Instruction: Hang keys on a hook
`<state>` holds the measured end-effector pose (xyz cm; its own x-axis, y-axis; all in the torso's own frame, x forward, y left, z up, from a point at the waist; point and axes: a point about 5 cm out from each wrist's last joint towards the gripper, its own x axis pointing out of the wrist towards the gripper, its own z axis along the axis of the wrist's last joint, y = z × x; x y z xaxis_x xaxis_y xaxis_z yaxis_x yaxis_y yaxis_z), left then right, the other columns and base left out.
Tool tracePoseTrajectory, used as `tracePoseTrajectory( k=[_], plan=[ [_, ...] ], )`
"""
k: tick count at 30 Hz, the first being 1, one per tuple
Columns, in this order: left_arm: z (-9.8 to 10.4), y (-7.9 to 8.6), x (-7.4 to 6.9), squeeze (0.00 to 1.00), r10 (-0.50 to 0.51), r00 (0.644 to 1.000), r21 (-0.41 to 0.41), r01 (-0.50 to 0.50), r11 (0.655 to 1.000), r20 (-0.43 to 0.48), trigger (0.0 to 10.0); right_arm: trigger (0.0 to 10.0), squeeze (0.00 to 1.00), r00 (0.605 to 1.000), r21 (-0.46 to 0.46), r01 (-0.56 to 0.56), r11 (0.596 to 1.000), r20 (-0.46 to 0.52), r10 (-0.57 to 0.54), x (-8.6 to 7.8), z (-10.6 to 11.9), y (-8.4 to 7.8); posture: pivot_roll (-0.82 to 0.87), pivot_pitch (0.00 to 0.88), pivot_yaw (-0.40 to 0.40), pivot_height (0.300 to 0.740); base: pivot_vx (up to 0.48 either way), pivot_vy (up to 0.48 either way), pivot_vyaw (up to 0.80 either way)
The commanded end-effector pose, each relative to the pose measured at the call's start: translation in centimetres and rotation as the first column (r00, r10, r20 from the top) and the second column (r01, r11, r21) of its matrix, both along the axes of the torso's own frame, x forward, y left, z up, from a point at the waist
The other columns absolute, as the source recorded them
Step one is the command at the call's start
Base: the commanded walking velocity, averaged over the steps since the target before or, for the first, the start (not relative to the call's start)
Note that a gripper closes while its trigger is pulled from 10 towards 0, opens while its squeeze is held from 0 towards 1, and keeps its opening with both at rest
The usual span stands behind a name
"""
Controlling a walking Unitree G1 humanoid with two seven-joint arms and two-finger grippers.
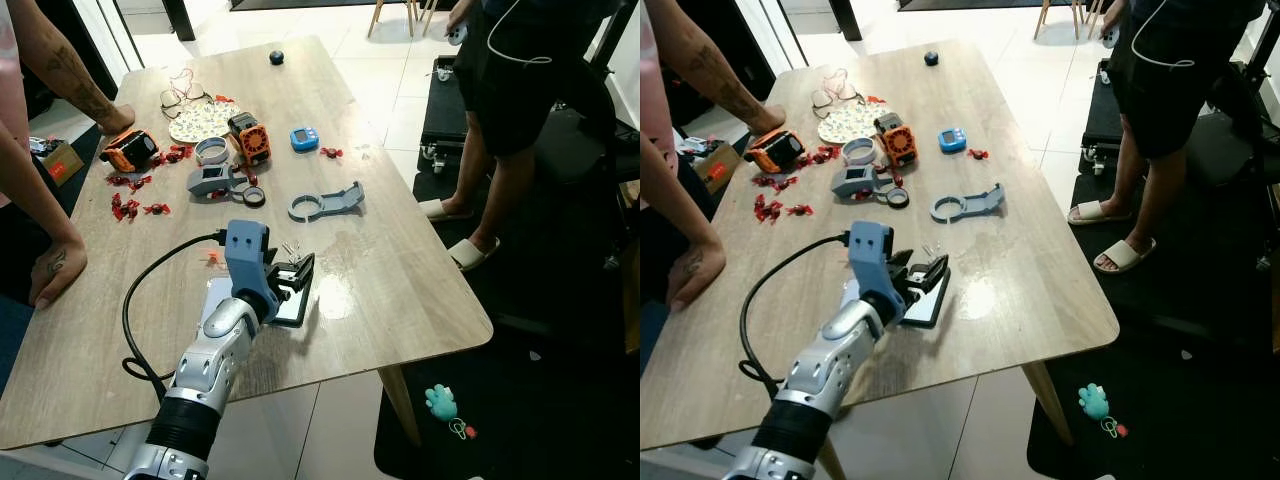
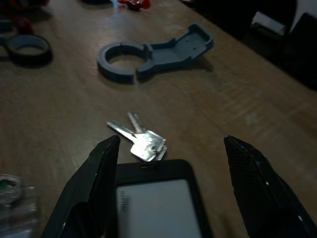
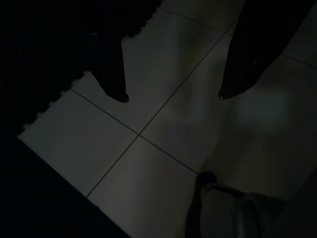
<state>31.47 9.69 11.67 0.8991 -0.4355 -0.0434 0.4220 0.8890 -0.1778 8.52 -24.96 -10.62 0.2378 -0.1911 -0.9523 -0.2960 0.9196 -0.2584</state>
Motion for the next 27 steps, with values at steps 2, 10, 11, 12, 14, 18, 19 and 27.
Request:
tracePoseTrajectory(
  k=[2,10,11,12,14,18,19,27],
  plan=[
    [-1.0,0.1,-0.1,0.0,0.022,1.0,0.064,-0.022,0.998,-0.002,10.0,10.0,0.0,1.0,0.007,0.007,1.0,-0.016,-0.007,-0.7,-0.2,0.3,-0.16,0.134,0.142,0.74,0.0,0.0,0.0],
    [-1.9,-0.2,-0.1,0.0,0.04,0.999,0.138,-0.042,0.99,0.011,10.0,10.0,0.0,1.0,0.007,0.006,1.0,-0.019,-0.006,-0.7,-0.2,0.3,-0.15,0.14,0.139,0.74,0.0,0.0,0.0],
    [-1.9,-0.2,-0.1,0.0,0.04,0.999,0.138,-0.042,0.99,0.011,10.0,10.0,0.0,1.0,0.007,0.006,1.0,-0.019,-0.006,-0.7,-0.2,0.3,-0.15,0.14,0.139,0.74,0.0,0.0,0.0],
    [-2.1,-0.2,-0.1,0.0,0.045,0.999,0.145,-0.046,0.988,0.01,10.0,10.0,0.0,1.0,0.006,0.006,1.0,-0.019,-0.006,-0.7,-0.2,0.3,-0.15,0.14,0.139,0.74,0.0,0.0,0.0],
    [-2.3,-0.2,-0.1,0.0,0.056,0.998,0.147,-0.056,0.988,0.003,10.0,10.0,0.0,1.0,0.005,0.006,1.0,-0.02,-0.005,-0.8,-0.2,0.3,-0.16,0.148,0.139,0.74,0.0,0.0,0.0],
    [-2.6,-0.1,-0.1,0.0,0.07,0.998,0.142,-0.068,0.988,-0.011,10.0,10.0,0.0,1.0,0.003,0.004,1.0,-0.023,-0.004,-0.9,-0.2,0.2,-0.16,0.156,0.138,0.74,0.0,0.0,0.0],
    [-2.7,-0.1,-0.1,0.0,0.074,0.997,0.14,-0.071,0.988,-0.012,10.0,10.0,0.0,1.0,0.003,0.003,1.0,-0.024,-0.003,-0.9,-0.2,0.2,-0.16,0.156,0.138,0.74,0.0,0.0,0.0],
    [-2.8,-0.4,-0.1,0.0,0.077,0.997,0.112,-0.073,0.991,-0.026,10.0,10.0,0.0,1.0,0.002,0.001,1.0,-0.031,-0.001,-1.2,-0.3,0.2,-0.16,0.177,0.14,0.74,0.0,0.0,0.0]
  ],
)
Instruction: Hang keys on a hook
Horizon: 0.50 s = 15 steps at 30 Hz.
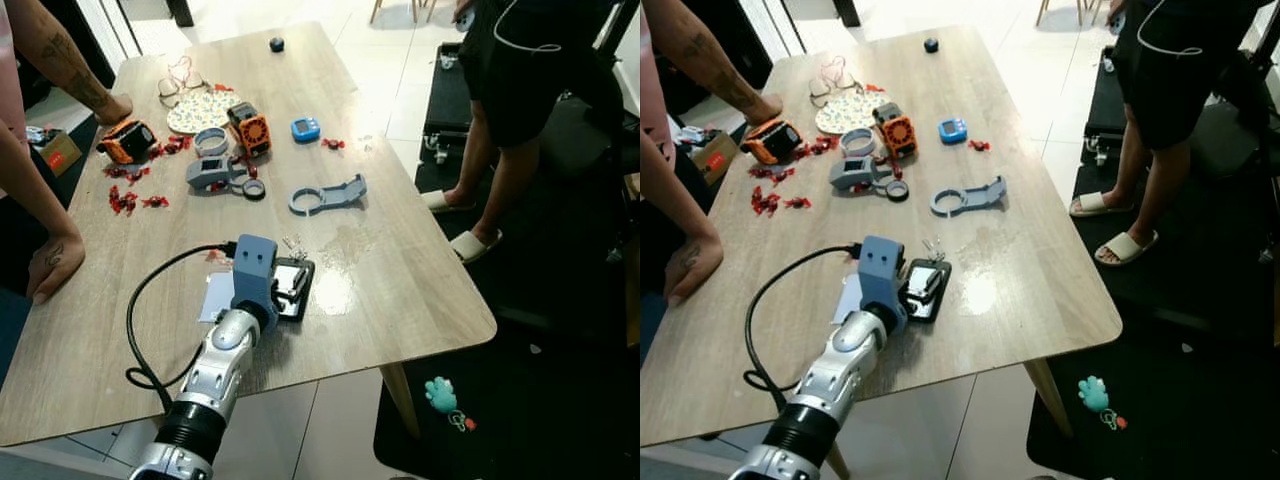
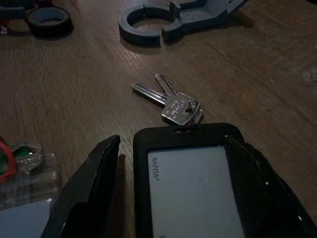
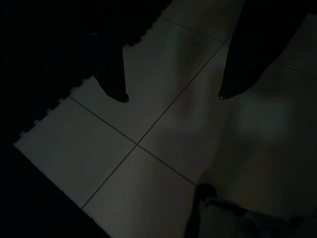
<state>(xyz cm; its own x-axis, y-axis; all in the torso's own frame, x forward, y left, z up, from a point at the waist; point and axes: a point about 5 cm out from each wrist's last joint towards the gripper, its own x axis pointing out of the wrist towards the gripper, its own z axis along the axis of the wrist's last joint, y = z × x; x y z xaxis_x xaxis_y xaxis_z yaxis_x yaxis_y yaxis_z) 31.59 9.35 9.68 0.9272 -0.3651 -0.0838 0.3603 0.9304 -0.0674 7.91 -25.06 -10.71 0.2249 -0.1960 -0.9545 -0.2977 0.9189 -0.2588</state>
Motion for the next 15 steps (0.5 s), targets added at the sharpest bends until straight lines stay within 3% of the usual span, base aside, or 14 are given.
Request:
tracePoseTrajectory(
  k=[1,6,10,15],
  plan=[
    [-0.8,-0.2,-0.3,0.0,0.005,0.999,-0.014,-0.005,1.0,-0.038,10.0,10.0,0.0,1.0,0.007,0.0,1.0,-0.02,0.0,-0.7,-0.2,0.3,-0.16,0.179,0.142,0.74,0.0,0.0,0.0],
    [-0.4,-0.4,-0.3,0.0,-0.007,0.999,-0.049,0.005,0.999,-0.037,10.0,10.0,0.0,1.0,0.007,0.003,1.0,-0.026,-0.003,-1.0,-0.3,0.3,-0.16,0.182,0.145,0.74,0.0,0.0,0.0],
    [1.0,-0.5,-0.2,0.0,-0.013,1.0,-0.105,0.013,0.994,0.001,10.0,10.0,0.0,1.0,0.007,0.005,1.0,-0.03,-0.005,-1.2,-0.3,0.4,-0.16,0.182,0.145,0.74,0.0,0.0,0.0],
    [1.9,-0.6,-0.2,0.0,-0.013,0.999,-0.113,0.017,0.993,0.04,10.0,10.0,0.0,0.999,0.008,0.001,1.0,-0.032,-0.001,-1.4,-0.3,0.4,-0.15,0.195,0.142,0.74,0.0,0.0,0.0]
  ],
)
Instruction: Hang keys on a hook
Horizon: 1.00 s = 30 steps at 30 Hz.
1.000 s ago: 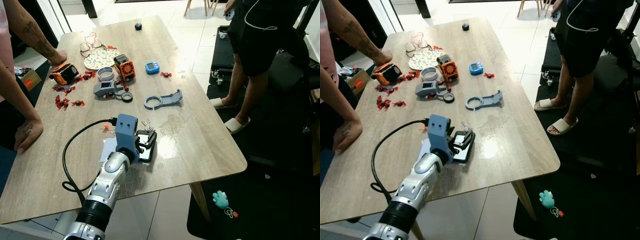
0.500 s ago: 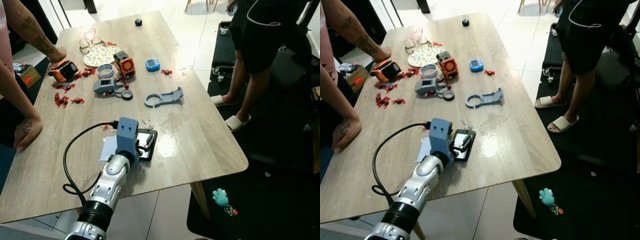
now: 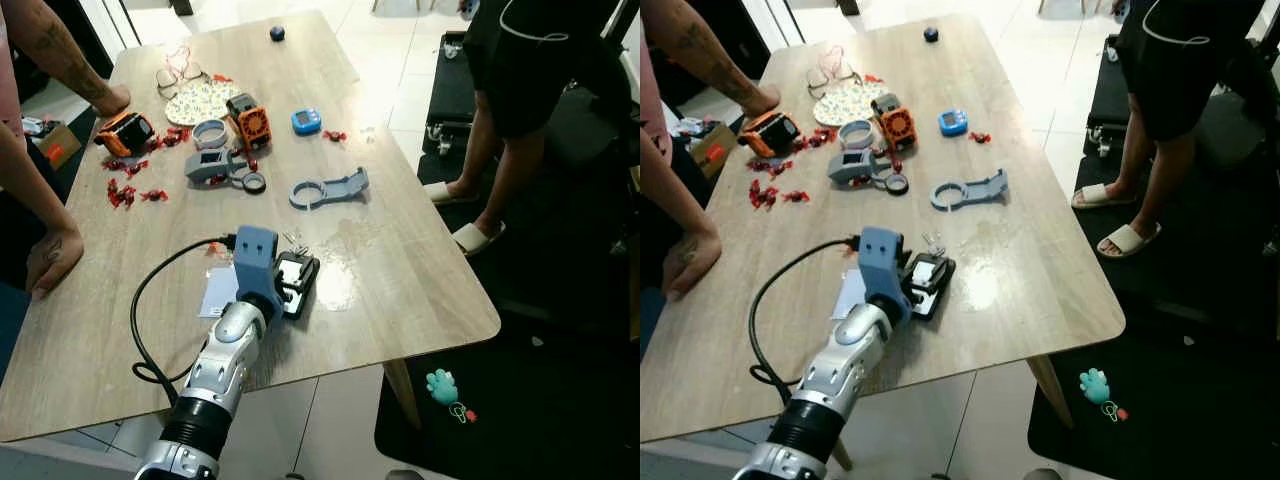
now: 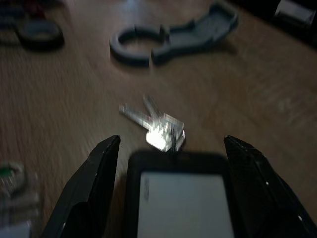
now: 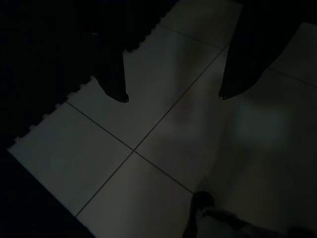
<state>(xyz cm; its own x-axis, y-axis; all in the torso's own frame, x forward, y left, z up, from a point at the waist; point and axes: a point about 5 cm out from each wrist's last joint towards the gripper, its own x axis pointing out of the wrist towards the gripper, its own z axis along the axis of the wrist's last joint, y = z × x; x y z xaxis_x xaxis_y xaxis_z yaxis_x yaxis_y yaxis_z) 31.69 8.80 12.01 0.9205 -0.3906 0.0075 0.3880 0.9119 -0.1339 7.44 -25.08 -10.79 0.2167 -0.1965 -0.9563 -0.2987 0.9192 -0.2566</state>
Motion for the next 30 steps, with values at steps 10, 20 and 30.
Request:
tracePoseTrajectory(
  k=[10,20,30],
  plan=[
    [0.4,-1.1,-0.5,0.0,-0.007,1.0,-0.036,0.008,0.999,0.016,10.0,10.0,0.0,0.999,0.009,-0.026,1.0,-0.036,0.027,-1.1,-0.3,0.4,-0.16,0.231,0.137,0.74,0.0,0.0,0.0],
    [0.9,-1.9,-0.7,0.0,-0.024,0.999,-0.046,0.025,0.999,0.034,10.0,10.0,0.0,0.998,0.007,-0.036,0.999,-0.046,0.036,-1.5,-0.4,0.4,-0.16,0.252,0.139,0.74,0.0,0.0,0.0],
    [0.5,-2.2,-0.4,0.0,-0.005,0.999,0.015,0.004,1.0,0.033,10.0,10.0,0.0,0.998,0.007,-0.036,0.999,-0.044,0.036,-1.5,-0.4,0.4,-0.17,0.252,0.14,0.74,0.0,0.0,0.0]
  ],
)
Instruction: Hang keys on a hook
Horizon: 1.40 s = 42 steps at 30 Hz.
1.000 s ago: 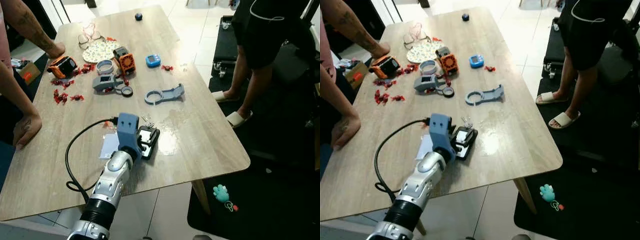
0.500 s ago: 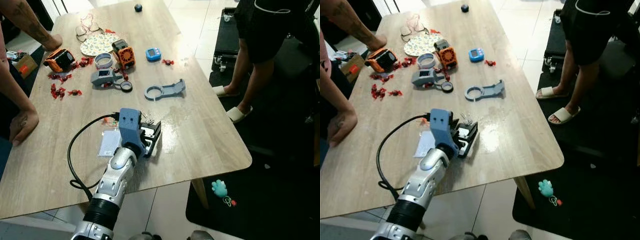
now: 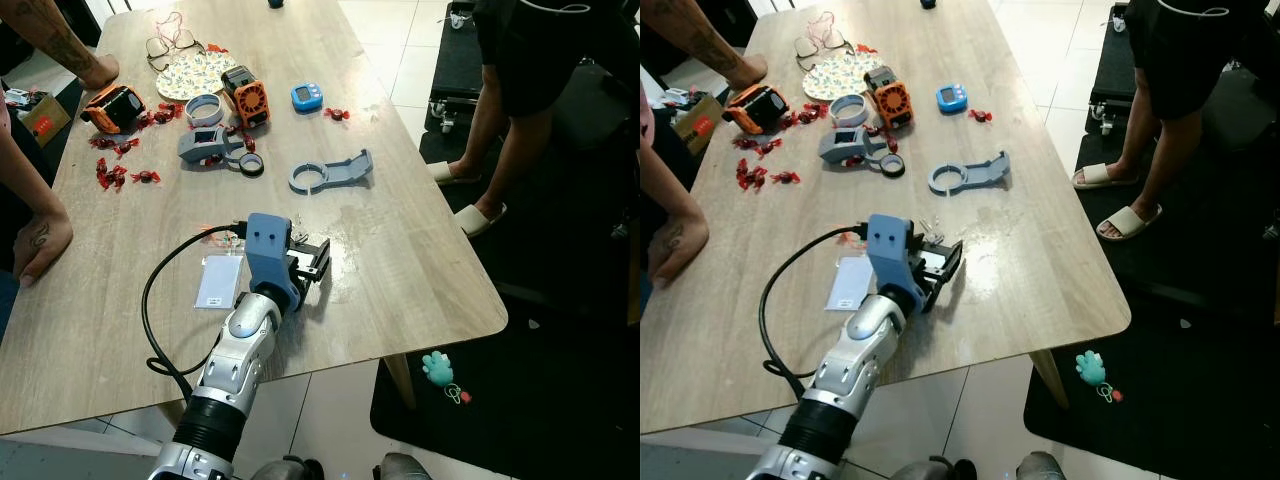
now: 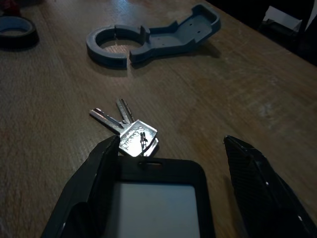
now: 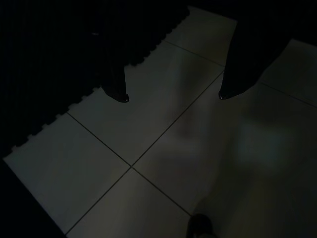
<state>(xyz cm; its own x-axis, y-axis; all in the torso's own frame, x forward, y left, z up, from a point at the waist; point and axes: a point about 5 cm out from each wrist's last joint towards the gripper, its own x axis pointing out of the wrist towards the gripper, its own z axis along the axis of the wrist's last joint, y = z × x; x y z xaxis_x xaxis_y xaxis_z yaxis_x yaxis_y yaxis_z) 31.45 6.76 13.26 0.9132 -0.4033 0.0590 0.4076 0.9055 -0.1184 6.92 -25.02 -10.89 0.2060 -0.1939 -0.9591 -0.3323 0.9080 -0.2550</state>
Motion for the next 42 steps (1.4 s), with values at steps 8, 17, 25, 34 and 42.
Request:
tracePoseTrajectory(
  k=[8,17,25,34,42],
  plan=[
    [-1.0,-0.2,-0.1,0.0,0.023,1.0,0.064,-0.022,0.998,-0.012,1.1,10.0,0.0,1.0,0.006,-0.002,1.0,-0.022,0.002,-0.9,-0.2,0.2,-0.17,0.252,0.14,0.74,0.0,0.0,0.0],
    [-1.1,-0.3,-0.2,0.0,0.021,1.0,0.071,-0.02,0.997,-0.007,0.2,10.0,0.0,1.0,0.006,0.001,1.0,-0.018,-0.001,-0.9,-0.2,0.2,-0.17,0.248,0.14,0.74,0.0,0.0,0.0],
    [-1.1,-0.4,-0.2,0.0,0.021,1.0,0.077,-0.021,0.997,-0.003,0.2,10.0,0.0,1.0,0.008,0.002,1.0,-0.013,-0.002,-0.7,-0.2,0.2,-0.17,0.25,0.14,0.74,0.0,0.0,0.0],
    [-0.5,-0.6,-0.1,0.0,0.012,1.0,0.063,-0.013,0.998,0.022,1.4,10.0,0.0,1.0,0.01,0.005,1.0,-0.004,-0.005,-0.5,-0.1,0.1,-0.18,0.246,0.138,0.74,0.0,0.0,0.0],
    [2.1,-0.7,0.0,0.0,-0.07,0.994,-0.134,0.081,0.988,0.079,4.6,10.0,0.0,1.0,0.013,0.006,1.0,0.006,-0.007,-0.1,-0.1,0.2,-0.18,0.224,0.137,0.74,0.0,0.0,0.0]
  ],
)
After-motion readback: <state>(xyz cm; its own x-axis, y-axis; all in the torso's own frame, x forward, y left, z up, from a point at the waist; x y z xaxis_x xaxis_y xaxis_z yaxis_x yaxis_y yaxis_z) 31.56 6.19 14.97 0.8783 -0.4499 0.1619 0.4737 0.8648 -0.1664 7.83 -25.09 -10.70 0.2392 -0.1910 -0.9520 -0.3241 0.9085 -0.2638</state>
